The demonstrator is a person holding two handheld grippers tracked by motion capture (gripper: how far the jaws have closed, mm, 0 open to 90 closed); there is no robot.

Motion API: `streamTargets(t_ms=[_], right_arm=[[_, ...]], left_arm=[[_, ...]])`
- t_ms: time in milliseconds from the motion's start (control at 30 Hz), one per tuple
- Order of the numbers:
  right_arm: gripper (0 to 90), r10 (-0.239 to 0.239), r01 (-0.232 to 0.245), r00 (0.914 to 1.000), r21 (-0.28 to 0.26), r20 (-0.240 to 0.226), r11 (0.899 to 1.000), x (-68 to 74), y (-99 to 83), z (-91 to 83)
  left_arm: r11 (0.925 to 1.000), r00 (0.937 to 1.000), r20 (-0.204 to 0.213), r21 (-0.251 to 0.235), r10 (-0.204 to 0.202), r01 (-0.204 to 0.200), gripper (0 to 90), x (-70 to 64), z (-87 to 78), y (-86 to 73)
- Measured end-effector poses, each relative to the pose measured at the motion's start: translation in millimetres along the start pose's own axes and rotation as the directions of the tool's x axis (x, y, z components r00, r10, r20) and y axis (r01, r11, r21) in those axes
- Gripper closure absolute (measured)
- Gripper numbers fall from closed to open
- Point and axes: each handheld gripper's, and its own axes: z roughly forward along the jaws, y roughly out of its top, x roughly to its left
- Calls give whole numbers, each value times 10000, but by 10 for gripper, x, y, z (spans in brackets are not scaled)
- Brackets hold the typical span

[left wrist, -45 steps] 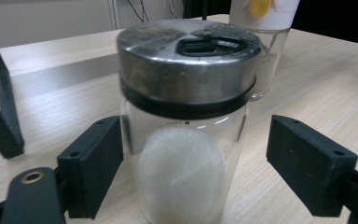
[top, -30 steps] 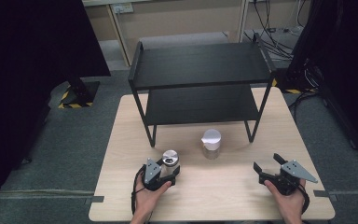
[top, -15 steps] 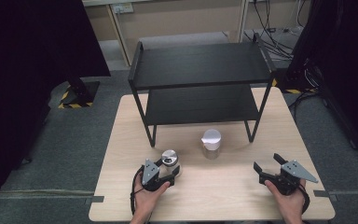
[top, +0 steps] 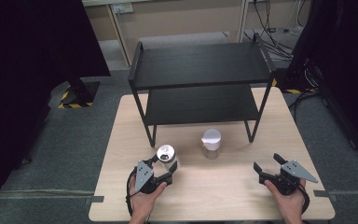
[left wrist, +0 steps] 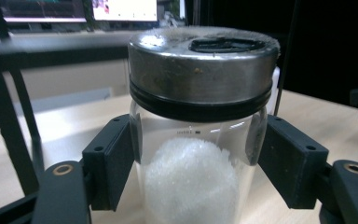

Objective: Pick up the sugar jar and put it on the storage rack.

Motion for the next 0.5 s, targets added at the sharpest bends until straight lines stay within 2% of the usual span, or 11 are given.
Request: streamTargets(t_ms=[267, 300, 367, 500], right_arm=[[91, -3, 2, 10000, 4, 12, 10000, 3, 1, 1], [91, -14, 14, 10000, 5, 17, 10000, 4, 1, 1], [91, -24, 24, 10000, 1, 20, 10000, 6, 0, 0], [91, 1, -1, 10000, -5, 21, 10000, 4, -1, 0]], left_arm=[[9958, 9993, -277, -874, 236, -259, 309, -59, -98, 181], [9957, 9984, -409, -833, 379, -412, 335, -84, -107, 220], [9957, 9986, -377, -841, 371, -402, 344, -76, -102, 233], [9981, 9984, -445, -486, 358, -380, 346, -93, -82, 211]])
